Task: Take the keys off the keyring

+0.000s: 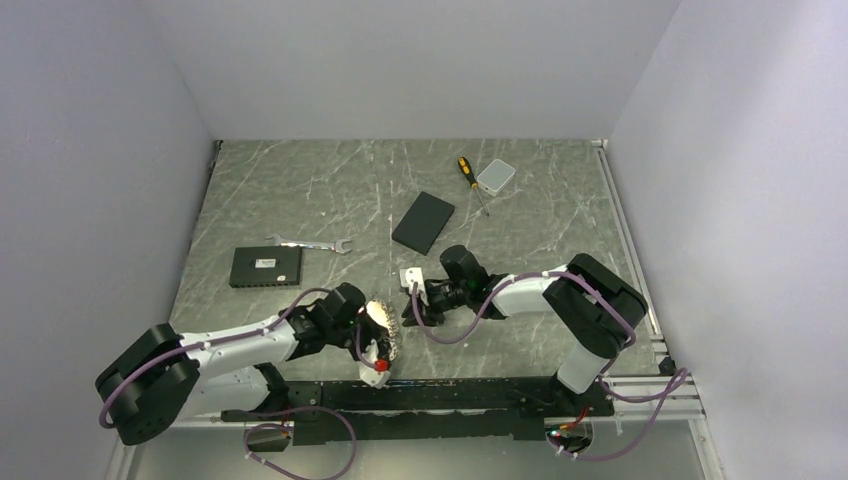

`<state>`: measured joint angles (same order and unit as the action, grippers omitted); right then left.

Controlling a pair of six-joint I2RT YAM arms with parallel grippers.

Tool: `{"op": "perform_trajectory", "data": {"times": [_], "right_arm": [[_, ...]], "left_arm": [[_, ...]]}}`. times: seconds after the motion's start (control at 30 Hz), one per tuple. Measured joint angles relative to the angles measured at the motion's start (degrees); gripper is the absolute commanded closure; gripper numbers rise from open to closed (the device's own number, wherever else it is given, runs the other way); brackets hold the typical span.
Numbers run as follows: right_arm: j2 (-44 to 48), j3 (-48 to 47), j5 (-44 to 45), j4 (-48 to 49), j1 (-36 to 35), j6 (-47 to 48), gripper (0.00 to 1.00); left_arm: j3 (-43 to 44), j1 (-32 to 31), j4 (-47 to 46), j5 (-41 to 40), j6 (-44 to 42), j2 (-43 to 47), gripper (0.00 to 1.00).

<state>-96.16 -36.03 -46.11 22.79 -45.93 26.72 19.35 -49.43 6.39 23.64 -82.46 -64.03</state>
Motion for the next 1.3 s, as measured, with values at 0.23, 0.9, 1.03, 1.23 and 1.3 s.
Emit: {"op": "perform_trajectory", "data": {"times": [0.23, 0.9, 1.03, 1.23, 1.3], "right_arm": [[0.00, -0.02, -0.96, -0.02, 0.92, 0.00, 0.72], [0.09, 0.00, -2.43, -0.28, 2.62, -0.35, 0.72], [0.09, 0.00, -2.45, -0.28, 2.78, -0.44, 0.72], [0.11, 0.00, -2.47, -0.28, 3.23, -1.42, 0.72], [0.13, -0.02, -2.51, -0.28, 3.54, -1.92, 0.72]], "left_arm": [[1.38, -0.04, 1.07, 0.50, 1.57, -1.20, 1.00], [4.96, 0.50, 1.66, 0.48, 5.68, -5.25, 1.00], [5.18, 0.66, 1.51, 0.46, 6.69, -5.62, 1.00], [5.95, 0.66, 1.14, 0.46, 8.55, -6.60, 1.00], [6.19, 0.66, 0.96, 0.46, 9.44, -6.97, 1.00]]}}
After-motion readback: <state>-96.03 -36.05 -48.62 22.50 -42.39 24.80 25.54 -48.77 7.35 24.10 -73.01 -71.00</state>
